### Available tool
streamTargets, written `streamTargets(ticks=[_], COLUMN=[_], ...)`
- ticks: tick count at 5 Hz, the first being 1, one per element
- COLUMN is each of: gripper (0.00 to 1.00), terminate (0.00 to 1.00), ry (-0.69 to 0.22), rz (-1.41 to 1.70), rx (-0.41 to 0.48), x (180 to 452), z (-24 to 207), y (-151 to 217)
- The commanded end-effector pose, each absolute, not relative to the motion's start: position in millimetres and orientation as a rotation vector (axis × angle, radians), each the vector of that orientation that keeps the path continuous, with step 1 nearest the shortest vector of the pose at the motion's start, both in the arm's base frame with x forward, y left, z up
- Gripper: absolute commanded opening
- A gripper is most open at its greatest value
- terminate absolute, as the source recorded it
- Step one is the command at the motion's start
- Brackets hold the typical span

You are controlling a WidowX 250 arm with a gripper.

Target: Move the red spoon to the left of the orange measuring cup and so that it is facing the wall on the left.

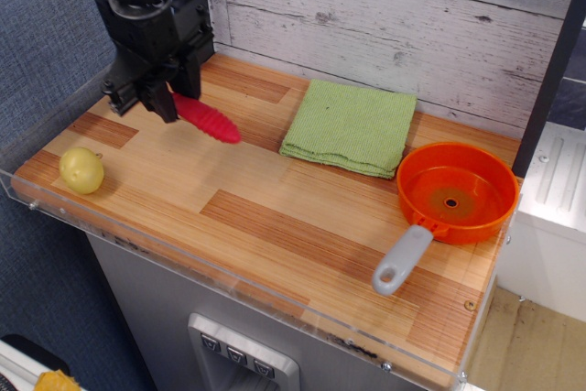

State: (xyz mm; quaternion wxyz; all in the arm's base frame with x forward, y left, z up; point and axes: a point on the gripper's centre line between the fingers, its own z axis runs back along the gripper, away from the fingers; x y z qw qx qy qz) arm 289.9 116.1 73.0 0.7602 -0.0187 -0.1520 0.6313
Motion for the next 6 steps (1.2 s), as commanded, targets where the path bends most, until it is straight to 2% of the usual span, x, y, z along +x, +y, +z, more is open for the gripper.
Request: streamTargets(ticks=[1,2,3,6], gripper=[0.00,0.00,0.00,0.00], terminate=[0.00,0.00,0.00,0.00], ry=[-0.374,-0.374,-0.336,-0.257], rz=[1.335,1.300,1.284,1.219], rx=[-0.063,-0.080,-0.090,-0.085], x=[279.1,273.6,269.3,257.0], z=[76.6,65.8,55.8,25.8], y=[91.3,64.6,41.8,-6.2])
